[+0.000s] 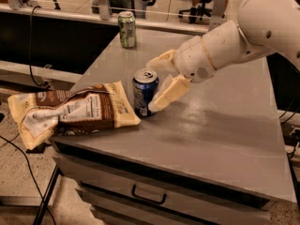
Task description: Move pepsi can near brown chip bag
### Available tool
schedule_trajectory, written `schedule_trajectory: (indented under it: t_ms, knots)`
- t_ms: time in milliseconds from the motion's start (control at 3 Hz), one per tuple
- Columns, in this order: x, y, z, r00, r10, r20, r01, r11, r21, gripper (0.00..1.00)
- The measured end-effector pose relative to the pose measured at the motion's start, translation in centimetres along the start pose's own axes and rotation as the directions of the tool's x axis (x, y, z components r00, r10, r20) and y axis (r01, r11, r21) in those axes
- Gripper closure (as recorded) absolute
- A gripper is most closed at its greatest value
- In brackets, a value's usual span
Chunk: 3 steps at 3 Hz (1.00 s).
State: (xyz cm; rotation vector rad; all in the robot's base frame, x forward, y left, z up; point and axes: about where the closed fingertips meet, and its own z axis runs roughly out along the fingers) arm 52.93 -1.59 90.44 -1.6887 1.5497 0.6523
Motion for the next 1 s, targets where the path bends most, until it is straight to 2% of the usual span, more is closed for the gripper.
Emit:
schedule_trajectory:
  t_ms: [333, 667, 1000]
  knots:
    - [0.6, -0.4, -0.7, 1.000, -0.016, -0.016, 0.016, 0.9995, 0.028, 0.00]
    - [3.0, -1.8, -3.4, 1.000, -0.014, -0.022, 0.016, 0.9964, 0.083, 0.00]
    - [5.1, -3.0, -5.2, 1.000, 0.018, -0.018, -0.016, 0.9924, 0.122, 0.00]
